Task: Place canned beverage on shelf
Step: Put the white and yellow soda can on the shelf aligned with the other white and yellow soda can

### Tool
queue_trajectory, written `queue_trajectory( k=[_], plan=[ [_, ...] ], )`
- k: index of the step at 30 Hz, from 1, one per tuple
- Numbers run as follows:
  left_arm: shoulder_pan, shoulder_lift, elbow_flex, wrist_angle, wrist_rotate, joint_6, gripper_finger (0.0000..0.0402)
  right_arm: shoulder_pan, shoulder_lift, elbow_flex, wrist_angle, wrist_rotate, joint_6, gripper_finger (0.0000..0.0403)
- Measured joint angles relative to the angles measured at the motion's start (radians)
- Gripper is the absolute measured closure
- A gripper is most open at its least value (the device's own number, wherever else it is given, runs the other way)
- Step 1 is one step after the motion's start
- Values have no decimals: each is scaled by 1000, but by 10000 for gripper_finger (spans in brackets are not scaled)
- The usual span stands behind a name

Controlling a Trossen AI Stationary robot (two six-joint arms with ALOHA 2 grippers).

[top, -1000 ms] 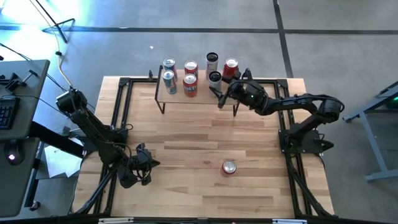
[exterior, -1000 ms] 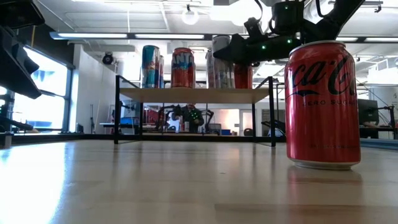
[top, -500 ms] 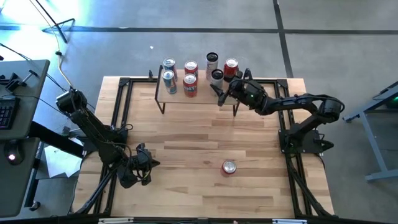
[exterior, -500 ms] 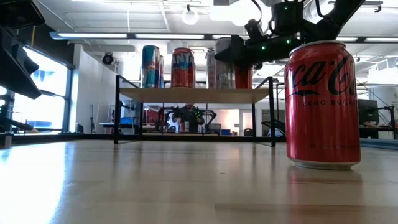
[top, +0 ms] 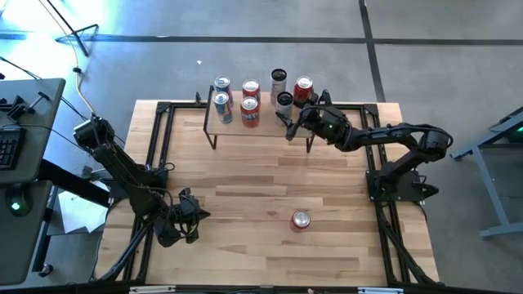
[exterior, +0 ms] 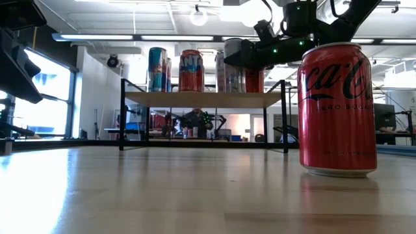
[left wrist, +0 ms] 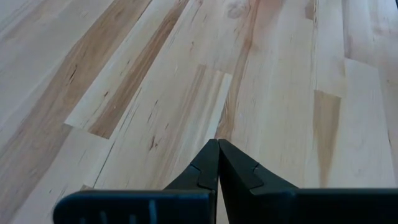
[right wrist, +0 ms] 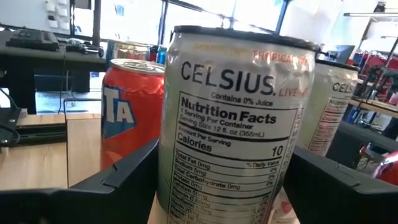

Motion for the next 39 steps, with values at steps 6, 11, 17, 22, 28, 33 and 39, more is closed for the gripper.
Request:
queue_trajectory(
  k=[6,11,17,22,28,33,39],
  plan=[
    [0,0,0,0,1,0,401,0,0,0,-2,28,48,116],
    [0,0,0,0,15,0,402,0,0,0,-1,1,41,116],
    [0,0,0,0,15,0,402,0,0,0,4,-9,42,116],
    [0,0,0,0,19,0,401,0,0,0,4,-29,33,109],
    [0,0,0,1,21,-8,402,0,1,-1,1,-54,48,75],
    [0,0,0,1,22,-7,401,0,1,-1,0,-54,54,49],
    [0,0,0,1,22,-7,401,0,1,-1,3,-52,100,45]
  ],
)
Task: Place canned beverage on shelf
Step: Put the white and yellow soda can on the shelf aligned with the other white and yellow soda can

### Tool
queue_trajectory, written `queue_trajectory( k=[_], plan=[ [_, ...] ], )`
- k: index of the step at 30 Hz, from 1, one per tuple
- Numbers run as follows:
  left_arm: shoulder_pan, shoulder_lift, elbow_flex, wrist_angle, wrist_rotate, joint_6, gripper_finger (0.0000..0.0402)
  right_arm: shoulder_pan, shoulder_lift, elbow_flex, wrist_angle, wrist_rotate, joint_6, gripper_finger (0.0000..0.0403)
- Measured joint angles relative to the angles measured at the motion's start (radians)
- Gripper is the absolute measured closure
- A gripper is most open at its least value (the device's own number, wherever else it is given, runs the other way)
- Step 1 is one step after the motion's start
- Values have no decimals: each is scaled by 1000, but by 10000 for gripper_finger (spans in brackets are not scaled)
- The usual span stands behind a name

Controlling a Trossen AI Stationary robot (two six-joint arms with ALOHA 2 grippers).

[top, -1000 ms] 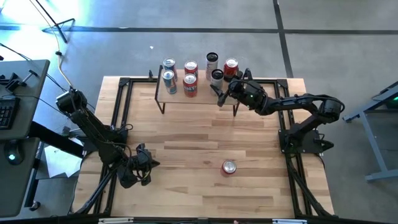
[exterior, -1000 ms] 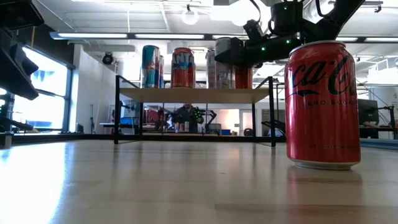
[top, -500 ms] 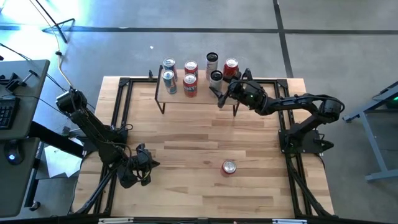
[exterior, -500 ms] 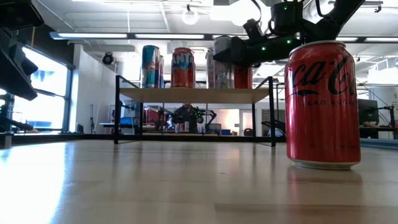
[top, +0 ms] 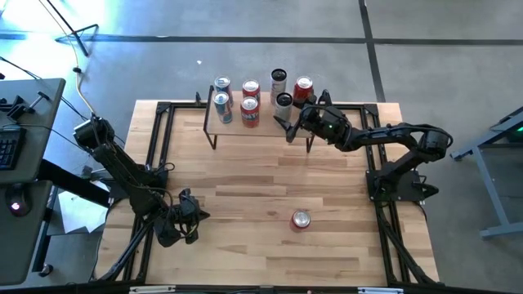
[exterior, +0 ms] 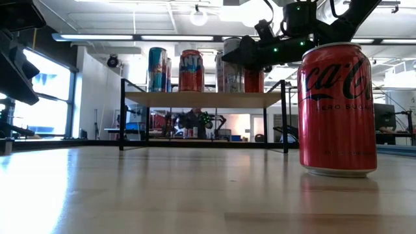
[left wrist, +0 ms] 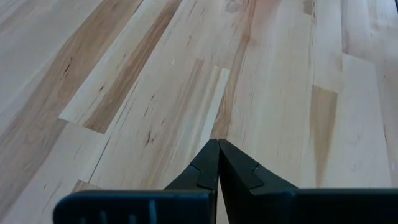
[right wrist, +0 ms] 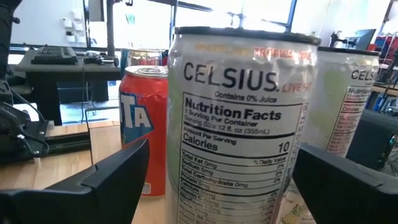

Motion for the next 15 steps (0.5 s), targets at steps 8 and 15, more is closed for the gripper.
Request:
queue_trajectory(
  k=[8,15],
  plan=[
    [0,0,0,0,0,8,402,7,0,0,3,1,-5,45],
    [0,0,0,0,2,11,401,33,-30,-1,-22,5,-52,45]
  ],
)
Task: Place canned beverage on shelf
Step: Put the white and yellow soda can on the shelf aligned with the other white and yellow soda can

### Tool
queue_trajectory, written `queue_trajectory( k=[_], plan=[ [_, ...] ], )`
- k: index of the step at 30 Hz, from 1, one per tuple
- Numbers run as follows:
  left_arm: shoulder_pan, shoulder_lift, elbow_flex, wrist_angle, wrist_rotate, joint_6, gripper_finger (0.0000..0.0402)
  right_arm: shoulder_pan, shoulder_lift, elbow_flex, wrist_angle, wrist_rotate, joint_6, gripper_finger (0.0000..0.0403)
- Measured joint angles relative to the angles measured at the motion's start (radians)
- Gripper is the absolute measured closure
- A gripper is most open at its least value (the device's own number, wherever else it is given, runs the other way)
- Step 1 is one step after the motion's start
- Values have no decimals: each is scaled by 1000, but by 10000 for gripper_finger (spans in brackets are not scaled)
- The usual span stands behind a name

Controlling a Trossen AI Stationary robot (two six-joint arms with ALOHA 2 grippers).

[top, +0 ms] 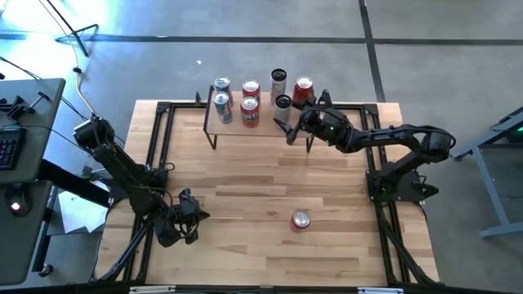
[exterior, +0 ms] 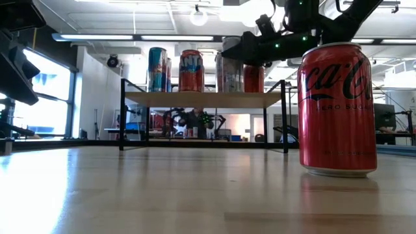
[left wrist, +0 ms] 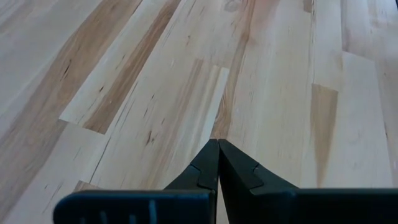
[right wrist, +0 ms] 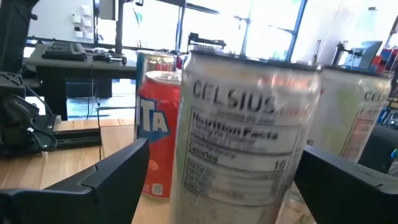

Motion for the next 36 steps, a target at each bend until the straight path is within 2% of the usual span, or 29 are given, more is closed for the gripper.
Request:
queue_trajectory(
  k=[16,26,32,36],
  plan=[
    [0,0,0,2,2,5,401,10,-147,0,-240,4,-7,45],
    [0,0,0,41,19,42,401,21,-184,0,-267,4,-7,45],
    [0,0,0,76,20,84,401,31,-184,0,-352,-13,-26,45],
    [0,0,0,75,20,84,401,73,-184,0,-382,74,-35,52]
  ],
)
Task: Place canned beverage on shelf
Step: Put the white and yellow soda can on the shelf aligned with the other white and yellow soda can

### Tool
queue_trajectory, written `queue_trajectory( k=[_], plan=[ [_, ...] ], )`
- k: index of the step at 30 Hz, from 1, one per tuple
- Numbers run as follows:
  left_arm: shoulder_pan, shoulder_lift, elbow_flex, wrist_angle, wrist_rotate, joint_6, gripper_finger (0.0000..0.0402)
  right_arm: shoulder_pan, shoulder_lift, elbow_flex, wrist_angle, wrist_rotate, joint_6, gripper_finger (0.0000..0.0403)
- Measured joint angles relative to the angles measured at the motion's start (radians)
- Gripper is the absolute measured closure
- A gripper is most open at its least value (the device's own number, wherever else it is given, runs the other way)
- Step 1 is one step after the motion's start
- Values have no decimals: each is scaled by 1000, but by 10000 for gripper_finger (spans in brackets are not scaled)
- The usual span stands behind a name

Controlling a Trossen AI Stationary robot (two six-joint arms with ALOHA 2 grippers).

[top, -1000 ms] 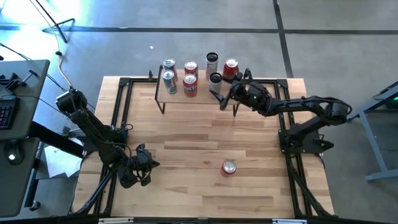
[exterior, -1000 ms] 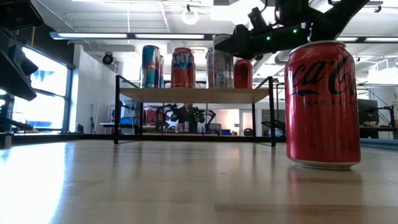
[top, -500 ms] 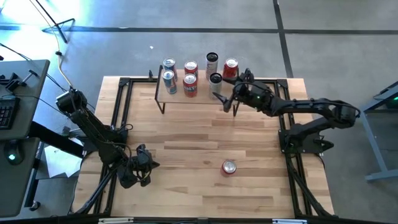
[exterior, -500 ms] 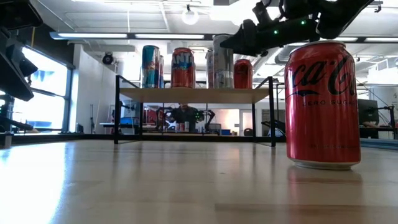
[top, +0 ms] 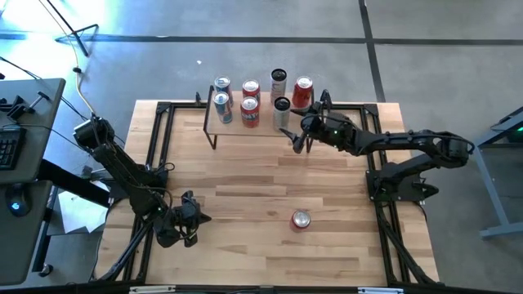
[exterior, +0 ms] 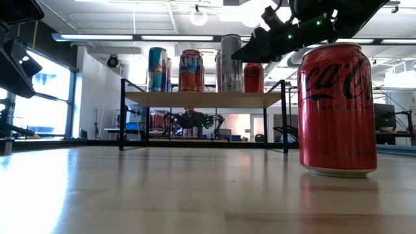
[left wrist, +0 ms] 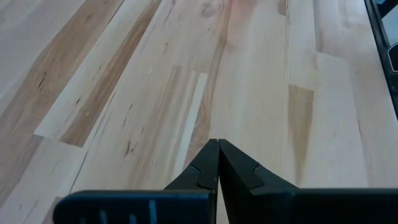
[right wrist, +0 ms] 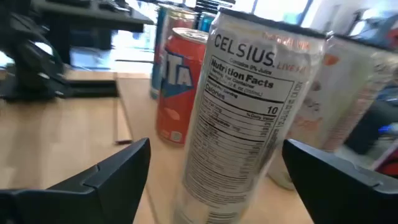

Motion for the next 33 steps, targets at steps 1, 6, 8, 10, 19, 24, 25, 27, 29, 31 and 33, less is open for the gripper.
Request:
queue_trajectory(
  k=[1,6,8,10,19,24,25,27,29,31,33],
  plan=[
    [0,0,0,0,0,0,402,14,0,0,0,36,-17,58],
    [0,0,0,-1,0,0,402,63,0,0,2,224,-91,110],
    [0,0,0,-1,-1,0,402,68,0,0,-9,261,-111,129],
    [0,0,0,-1,-1,0,402,73,0,0,-16,294,-120,143],
    [0,0,0,-1,-1,0,401,150,0,0,-74,530,-146,268],
    [0,0,0,-1,-5,0,401,179,0,0,-128,325,-77,385],
    [0,0,0,-1,-11,1,401,175,0,0,-126,262,-69,393],
    [0,0,0,-1,-26,2,401,161,0,0,-121,179,-50,386],
    [0,0,0,-1,-30,2,401,134,0,0,-112,154,-43,382],
    [0,0,0,-1,-30,2,402,97,1,0,-93,124,-41,389],
    [0,0,0,-1,-31,2,401,53,9,0,-63,60,-32,399]
  ],
)
